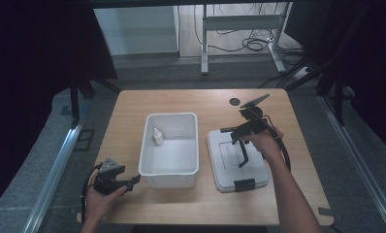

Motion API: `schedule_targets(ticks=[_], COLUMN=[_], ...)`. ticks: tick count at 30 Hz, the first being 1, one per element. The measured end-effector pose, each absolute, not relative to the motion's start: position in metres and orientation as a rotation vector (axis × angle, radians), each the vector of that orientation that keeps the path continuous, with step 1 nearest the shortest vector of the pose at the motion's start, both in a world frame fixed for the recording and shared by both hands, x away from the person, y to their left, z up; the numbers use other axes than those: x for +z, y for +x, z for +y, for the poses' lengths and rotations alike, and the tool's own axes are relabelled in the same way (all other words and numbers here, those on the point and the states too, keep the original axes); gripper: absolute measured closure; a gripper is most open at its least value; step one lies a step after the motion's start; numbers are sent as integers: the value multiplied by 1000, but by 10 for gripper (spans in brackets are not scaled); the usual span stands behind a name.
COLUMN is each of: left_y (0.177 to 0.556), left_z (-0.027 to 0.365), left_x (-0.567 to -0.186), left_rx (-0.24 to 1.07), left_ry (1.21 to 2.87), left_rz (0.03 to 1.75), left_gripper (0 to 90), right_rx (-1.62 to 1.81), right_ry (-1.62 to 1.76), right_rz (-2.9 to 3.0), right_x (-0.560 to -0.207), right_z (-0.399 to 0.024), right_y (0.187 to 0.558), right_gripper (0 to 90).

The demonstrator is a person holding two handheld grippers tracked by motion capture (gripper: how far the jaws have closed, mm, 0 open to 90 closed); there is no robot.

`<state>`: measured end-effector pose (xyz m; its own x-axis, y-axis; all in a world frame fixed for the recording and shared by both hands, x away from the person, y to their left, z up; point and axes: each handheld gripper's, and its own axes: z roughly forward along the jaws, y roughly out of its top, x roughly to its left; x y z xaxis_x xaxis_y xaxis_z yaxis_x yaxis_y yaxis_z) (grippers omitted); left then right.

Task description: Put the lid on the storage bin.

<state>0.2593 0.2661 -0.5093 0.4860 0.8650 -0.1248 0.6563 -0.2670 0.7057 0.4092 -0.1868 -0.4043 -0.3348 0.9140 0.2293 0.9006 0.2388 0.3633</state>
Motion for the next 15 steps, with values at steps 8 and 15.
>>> schedule_targets(ticks=[8, 15], left_y=[259, 260], left_z=[267, 265], left_x=[-509, -510], left_rx=[371, 365], left_ry=[2015, 2029], left_rz=[1253, 1247], left_gripper=[236, 236], right_rx=[572, 522], right_ry=[1835, 1861], right_rz=[2487, 2523], right_x=[-417, -427], right_z=[-195, -196], right_y=[417, 423], right_gripper=[571, 599])
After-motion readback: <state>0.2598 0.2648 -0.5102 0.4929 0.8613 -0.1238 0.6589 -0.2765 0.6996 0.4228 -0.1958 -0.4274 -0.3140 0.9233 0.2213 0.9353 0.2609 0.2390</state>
